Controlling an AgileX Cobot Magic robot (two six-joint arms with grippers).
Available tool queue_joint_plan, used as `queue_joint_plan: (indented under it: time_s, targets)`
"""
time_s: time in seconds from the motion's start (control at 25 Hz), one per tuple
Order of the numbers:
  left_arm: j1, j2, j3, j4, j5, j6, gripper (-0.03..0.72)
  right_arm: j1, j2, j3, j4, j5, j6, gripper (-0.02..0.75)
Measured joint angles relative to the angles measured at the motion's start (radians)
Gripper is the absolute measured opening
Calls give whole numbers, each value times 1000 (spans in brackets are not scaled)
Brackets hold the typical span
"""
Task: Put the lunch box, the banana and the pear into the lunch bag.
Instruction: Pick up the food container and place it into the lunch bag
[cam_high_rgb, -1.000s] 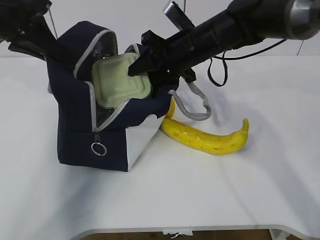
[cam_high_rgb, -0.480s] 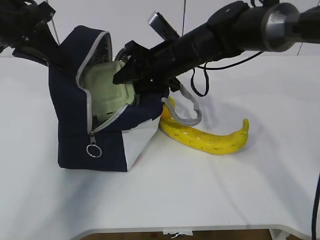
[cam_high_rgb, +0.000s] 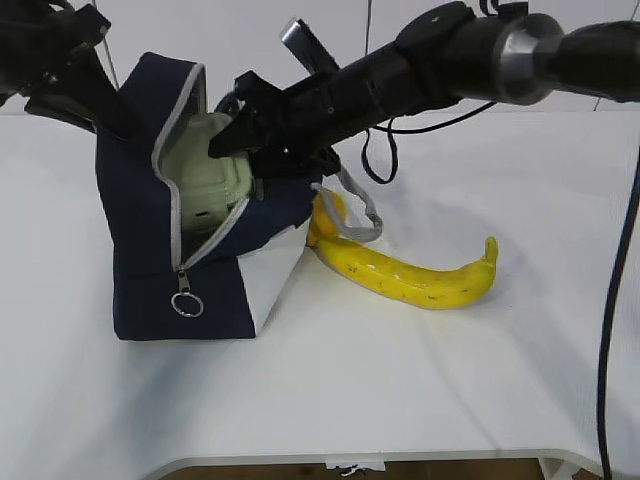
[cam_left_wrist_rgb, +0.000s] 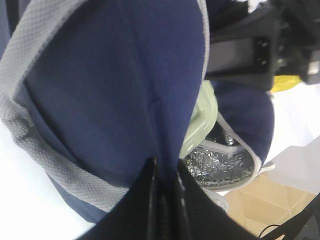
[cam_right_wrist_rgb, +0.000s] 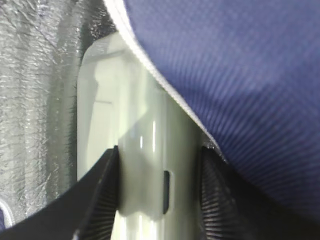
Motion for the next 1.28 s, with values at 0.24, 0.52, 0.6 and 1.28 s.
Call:
queue_joint_plan:
  time_s: [0.24, 0.52, 0.6, 1.28]
  targets:
    - [0, 0, 0, 0, 0, 0, 9, 6, 22, -9, -7, 25, 16, 354]
    - [0, 0, 0, 2, 0, 0, 9, 6, 53, -11, -6, 25, 23, 354]
    - [0, 0, 0, 2, 0, 0, 9, 6, 60, -11, -3, 25, 25, 354]
    - [0, 0, 0, 2, 0, 0, 9, 6, 73, -19, -19, 37, 36, 464]
